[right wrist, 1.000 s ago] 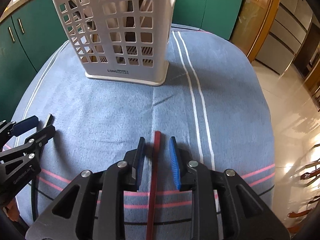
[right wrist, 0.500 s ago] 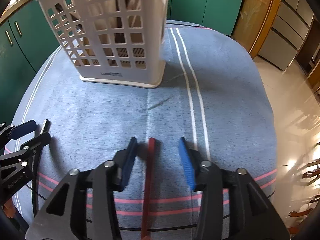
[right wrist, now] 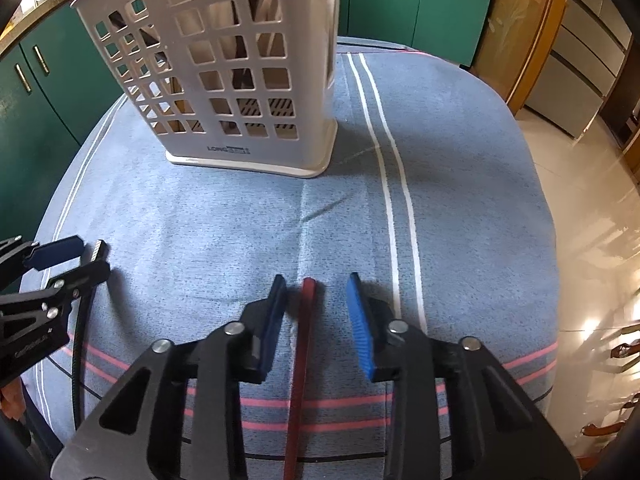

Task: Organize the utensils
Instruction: 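Lift both chopsticks up over the white holder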

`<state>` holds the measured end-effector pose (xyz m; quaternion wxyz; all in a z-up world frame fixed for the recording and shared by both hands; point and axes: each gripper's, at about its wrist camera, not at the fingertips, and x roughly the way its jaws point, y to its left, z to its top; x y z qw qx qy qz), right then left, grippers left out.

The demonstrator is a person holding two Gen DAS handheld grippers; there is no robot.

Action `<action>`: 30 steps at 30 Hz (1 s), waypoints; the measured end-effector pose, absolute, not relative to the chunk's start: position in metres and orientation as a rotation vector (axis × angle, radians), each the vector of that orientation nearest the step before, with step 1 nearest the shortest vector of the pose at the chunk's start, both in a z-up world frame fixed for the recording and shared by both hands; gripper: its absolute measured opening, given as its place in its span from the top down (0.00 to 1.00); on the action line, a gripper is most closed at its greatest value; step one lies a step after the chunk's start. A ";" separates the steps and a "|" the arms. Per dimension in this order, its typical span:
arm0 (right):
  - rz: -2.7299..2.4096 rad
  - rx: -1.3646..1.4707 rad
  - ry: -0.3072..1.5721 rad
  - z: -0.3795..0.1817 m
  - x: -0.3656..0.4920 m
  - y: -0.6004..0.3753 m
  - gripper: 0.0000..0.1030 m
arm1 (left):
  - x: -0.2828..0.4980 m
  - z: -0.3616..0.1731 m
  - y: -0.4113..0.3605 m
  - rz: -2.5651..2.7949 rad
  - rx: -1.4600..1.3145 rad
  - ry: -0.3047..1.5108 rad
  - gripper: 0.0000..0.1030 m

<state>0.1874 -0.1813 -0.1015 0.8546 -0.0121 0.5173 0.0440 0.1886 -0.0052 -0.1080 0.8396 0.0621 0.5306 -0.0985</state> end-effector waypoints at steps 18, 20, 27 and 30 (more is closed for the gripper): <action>0.196 0.078 0.827 0.002 0.127 -0.195 0.93 | 0.146 0.005 0.000 -0.242 0.019 0.790 0.94; 0.208 0.083 0.761 0.026 0.112 -0.198 0.93 | 0.136 0.027 0.002 -0.249 0.007 0.727 0.94; 0.239 0.102 0.588 0.084 0.081 -0.213 0.93 | 0.106 0.086 0.008 -0.280 -0.059 0.531 0.94; 0.247 0.112 0.528 0.106 0.077 -0.216 0.93 | 0.101 0.108 0.012 -0.286 -0.097 0.462 0.94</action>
